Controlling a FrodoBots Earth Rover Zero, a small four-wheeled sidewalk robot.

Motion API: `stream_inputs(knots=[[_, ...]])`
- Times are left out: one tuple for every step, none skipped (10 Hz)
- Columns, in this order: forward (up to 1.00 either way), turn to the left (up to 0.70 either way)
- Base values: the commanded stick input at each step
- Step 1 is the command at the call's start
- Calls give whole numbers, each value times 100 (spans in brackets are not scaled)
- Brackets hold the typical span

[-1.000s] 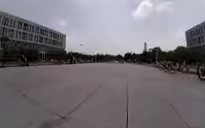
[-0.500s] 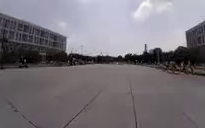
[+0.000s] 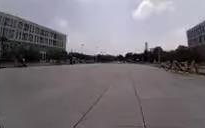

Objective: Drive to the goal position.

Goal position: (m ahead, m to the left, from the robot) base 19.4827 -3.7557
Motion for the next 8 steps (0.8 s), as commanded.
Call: stream_inputs(knots=[[70, 0], [70, 0], [70, 0], [70, 0], [70, 0], [70, 0], [70, 0], [70, 0]])
